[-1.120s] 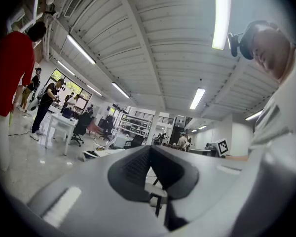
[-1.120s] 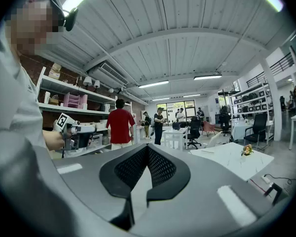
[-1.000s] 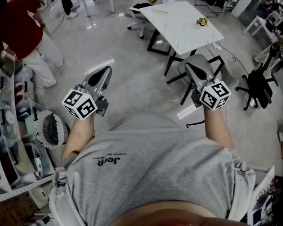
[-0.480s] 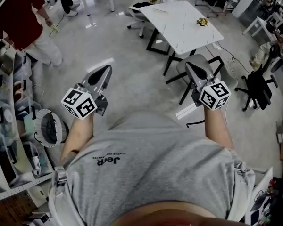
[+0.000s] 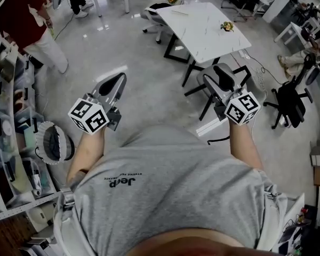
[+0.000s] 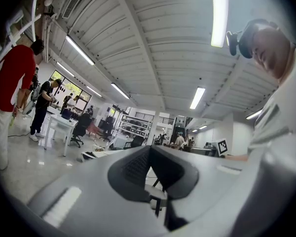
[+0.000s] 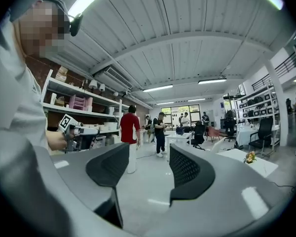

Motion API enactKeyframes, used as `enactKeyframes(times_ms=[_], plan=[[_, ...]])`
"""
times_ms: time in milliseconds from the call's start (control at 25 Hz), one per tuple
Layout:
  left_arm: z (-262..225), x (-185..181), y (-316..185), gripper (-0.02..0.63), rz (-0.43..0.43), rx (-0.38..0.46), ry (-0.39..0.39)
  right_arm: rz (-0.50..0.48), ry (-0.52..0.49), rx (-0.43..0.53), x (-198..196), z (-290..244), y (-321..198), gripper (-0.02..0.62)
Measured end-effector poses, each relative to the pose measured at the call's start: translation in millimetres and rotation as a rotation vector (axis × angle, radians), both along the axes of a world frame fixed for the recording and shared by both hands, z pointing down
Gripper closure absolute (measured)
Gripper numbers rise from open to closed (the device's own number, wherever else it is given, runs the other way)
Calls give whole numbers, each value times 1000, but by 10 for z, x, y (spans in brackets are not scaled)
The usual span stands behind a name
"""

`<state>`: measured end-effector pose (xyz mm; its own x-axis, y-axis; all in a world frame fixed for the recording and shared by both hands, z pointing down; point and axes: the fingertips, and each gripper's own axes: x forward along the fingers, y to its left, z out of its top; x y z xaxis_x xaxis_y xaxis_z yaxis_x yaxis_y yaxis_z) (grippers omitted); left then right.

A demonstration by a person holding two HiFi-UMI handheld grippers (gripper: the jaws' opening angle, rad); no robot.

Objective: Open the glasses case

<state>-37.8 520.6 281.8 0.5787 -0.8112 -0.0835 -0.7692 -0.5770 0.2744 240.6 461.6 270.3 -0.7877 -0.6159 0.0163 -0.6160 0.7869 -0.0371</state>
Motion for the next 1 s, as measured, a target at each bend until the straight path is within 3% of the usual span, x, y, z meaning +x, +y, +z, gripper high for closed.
enactKeyframes(times_ms=[80,200,720,1000], plan=[[-7,111,7,574,-6,2,-1,-6,6,16,96,-22,-4,325],[-16,309,33,574,-19,3,1,-23,18,30,264,-38,-3,299],[77,1027,114,574,-61,-45,-2,-61,28,1,915,220,-112,298],[185,974,-84,574,-53,-73,7,-62,39,-30,835,371,-303,298]])
